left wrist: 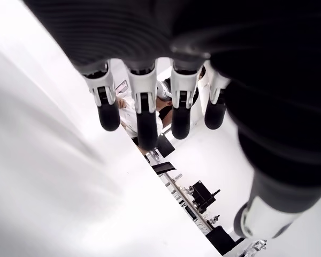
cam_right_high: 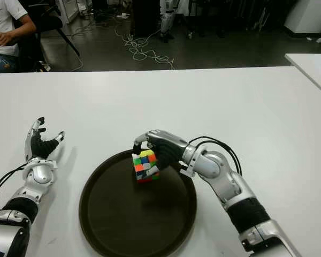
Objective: Pick up the Rubik's Cube and put it in the plate
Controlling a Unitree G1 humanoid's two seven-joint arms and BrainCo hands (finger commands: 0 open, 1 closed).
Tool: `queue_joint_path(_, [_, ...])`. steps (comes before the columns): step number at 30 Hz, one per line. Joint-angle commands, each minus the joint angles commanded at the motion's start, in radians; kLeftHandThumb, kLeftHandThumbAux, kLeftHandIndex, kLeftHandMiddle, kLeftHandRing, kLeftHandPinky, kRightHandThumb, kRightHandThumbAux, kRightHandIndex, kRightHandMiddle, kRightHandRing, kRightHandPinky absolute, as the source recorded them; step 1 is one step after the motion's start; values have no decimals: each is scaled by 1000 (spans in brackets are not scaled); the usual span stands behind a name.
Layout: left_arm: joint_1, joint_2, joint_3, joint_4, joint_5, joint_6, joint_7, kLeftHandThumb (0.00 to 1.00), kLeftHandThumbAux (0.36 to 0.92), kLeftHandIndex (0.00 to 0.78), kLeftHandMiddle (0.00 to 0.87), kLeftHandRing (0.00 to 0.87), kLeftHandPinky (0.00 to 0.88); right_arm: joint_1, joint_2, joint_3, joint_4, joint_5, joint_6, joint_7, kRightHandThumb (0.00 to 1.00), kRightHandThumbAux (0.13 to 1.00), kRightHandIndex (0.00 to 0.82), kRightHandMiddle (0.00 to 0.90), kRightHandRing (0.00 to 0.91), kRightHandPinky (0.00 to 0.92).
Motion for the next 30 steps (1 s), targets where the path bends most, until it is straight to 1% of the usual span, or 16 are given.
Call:
queue_joint_path(8, [-2,-2,3,1,-3,-2,-1,243,721,92,139,132,121,2,-1,-1,-14,6,16,13,0,819,650,814,840,823])
queue_joint_path(12, [0,-5,5,-2,-4,-8,3,246,725,93,138,135,136,6,8,-10,-13,31,29,17,0,818,641,808,834,816])
queue_joint_path(16, [-1,-6,9,0,-7,-13,3,263,728,91,131,127,126,6,10,-13,-13,37,49,16,0,821,645,802,828,811])
queue_joint_path(17, [-1,-6,10,0,-7,-14,3,266,728,91,131,130,136,5,11,-14,-13,36,54,14,0,820,647,801,827,809])
queue_joint_path(20, [-1,-6,12,3,-9,-15,1,268,727,91,132,135,146,4,11,-18,-15,23,72,-3,0,817,650,799,825,808])
queue_joint_path(23, [-2,-7,15,5,-10,-13,-5,254,723,86,128,131,127,3,12,-23,-15,10,84,-25,0,810,658,800,826,812])
queue_joint_path(30, [0,-7,17,3,-14,-17,-18,226,720,81,128,124,110,-18,16,-35,23,-3,73,-81,0,796,651,805,834,824])
